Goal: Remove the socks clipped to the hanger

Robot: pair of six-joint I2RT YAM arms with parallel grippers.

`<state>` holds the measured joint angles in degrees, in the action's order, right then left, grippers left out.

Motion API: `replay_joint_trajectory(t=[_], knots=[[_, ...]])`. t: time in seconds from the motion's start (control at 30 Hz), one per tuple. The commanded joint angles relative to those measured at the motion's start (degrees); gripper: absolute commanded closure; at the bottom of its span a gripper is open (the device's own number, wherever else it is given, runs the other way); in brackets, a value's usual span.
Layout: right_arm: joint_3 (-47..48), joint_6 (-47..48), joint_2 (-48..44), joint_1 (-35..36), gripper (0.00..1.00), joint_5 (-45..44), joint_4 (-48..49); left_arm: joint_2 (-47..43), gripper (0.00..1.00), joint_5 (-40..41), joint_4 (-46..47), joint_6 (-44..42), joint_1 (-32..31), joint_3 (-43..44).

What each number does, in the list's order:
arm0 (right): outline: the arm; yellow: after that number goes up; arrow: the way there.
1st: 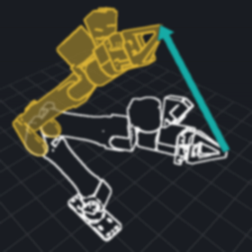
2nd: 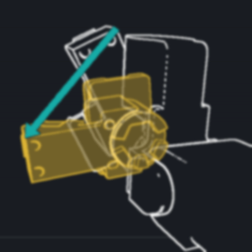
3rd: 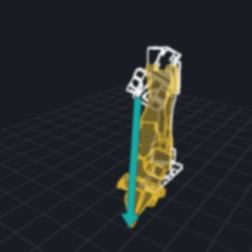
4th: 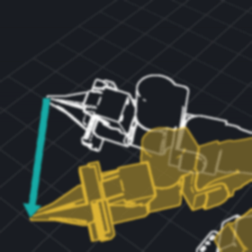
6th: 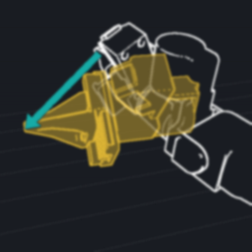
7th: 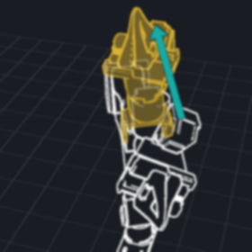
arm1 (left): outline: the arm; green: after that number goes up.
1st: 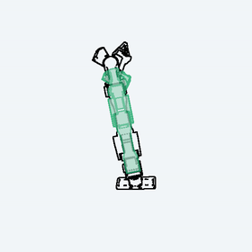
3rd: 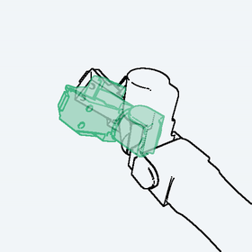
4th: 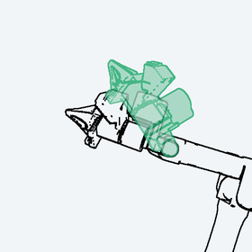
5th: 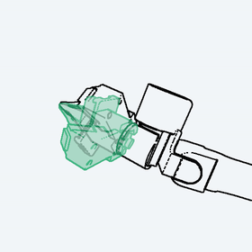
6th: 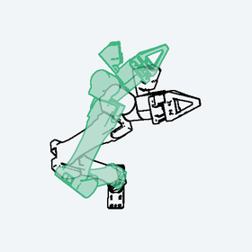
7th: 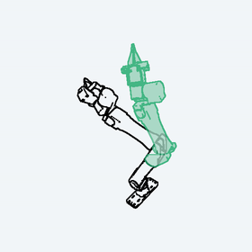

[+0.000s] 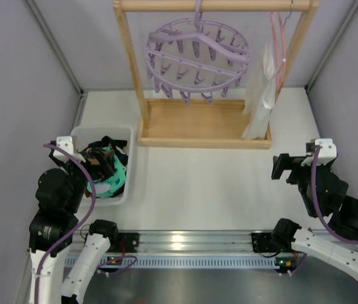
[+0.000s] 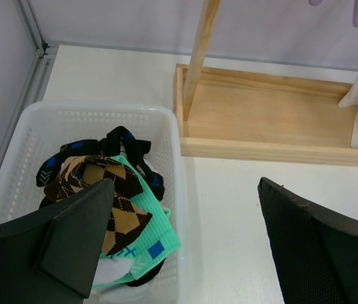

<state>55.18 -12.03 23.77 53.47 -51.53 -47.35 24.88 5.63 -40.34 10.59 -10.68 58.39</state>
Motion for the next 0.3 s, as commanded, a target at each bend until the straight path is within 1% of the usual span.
replay_joint_trajectory(t=[0.0, 0.27], knots=[[0.28, 0.17, 1.19, -0.30, 0.00, -0.15, 1.21, -0.10, 0.01, 0.61, 1.14, 0.13, -0.22, -0.47], [-0.51, -0.01, 0.75, -0.30, 0.00, -0.06, 2.17, 0.25, 0.01, 0.96, 1.05, 0.13, -0.22, -0.21]])
